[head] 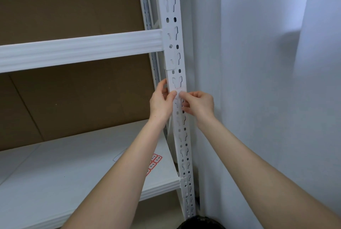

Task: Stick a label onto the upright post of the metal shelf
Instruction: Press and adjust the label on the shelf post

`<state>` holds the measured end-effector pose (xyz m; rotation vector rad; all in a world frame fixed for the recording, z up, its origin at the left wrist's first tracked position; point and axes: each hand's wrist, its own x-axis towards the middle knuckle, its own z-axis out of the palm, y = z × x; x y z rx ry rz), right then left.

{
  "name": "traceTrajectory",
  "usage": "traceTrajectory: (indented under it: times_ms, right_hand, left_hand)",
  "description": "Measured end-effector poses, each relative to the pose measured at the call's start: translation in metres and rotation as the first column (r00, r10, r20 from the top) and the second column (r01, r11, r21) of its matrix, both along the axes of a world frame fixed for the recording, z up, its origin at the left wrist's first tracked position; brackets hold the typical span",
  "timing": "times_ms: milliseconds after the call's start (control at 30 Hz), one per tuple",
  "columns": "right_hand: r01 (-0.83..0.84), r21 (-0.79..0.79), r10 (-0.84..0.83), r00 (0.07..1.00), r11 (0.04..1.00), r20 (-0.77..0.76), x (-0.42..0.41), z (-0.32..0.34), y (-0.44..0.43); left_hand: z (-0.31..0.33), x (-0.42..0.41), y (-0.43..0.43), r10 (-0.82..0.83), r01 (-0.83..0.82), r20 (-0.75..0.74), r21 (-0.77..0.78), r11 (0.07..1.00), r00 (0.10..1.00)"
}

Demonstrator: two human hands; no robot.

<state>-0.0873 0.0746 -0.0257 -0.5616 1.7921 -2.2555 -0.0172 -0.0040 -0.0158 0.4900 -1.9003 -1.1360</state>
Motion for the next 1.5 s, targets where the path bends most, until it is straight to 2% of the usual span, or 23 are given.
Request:
traceTrajectory:
  times_ms: [100,167,433,600,800,1000,1167,1333,1500]
  right_hand:
    - [-0.058,-0.102,0.073,0.986,0.993,0.151,0.002,0.004,-0.003]
    - [-0.064,-0.121,0.085,0.981,0.991,0.173,0.002,0.006,-0.004]
    - [-0.049,-0.085,0.062,0.986,0.995,0.154,0.001,0.005,-0.005]
    - [-0.001,-0.002,0.001,0.999,1.0,0.044,0.001,0.006,-0.004]
    - [-0.081,-0.122,0.095,0.989,0.989,0.116,0.001,-0.002,0.0]
    - [-0.045,-0.065,0.05,0.996,0.997,0.072,0.0,0.0,0.0]
    - [-0.096,-0.11,0.104,0.992,0.989,0.075,-0.003,-0.001,0.004]
    - [-0.069,-0.061,0.07,0.997,0.996,0.023,-0.002,0.001,0.005]
    - [-0.139,-0.136,0.155,0.981,0.981,0.116,-0.005,-0.003,0.01]
  left_hand:
    - [0.0,0.0,-0.001,-0.004,0.004,-0.003,0.008,1.0,1.0]
    - [0.0,0.0,0.0,-0.003,0.003,-0.01,0.005,1.0,1.0]
    - [0.003,0.0,0.003,0.011,-0.011,-0.012,0.016,1.0,1.0]
    - [0.003,0.001,0.006,0.022,-0.021,-0.015,0.017,1.0,1.0]
    - [0.004,0.002,0.006,0.016,-0.015,-0.016,0.022,1.0,1.0]
    - [0.004,0.001,0.005,0.009,-0.009,-0.017,0.014,1.0,1.0]
    - [0.003,0.0,0.004,0.004,-0.004,-0.014,0.02,1.0,1.0]
    - [0.003,0.0,0.002,-0.001,0.002,-0.018,0.019,1.0,1.0]
    - [0.003,0.0,0.003,0.002,-0.001,-0.013,0.011,1.0,1.0]
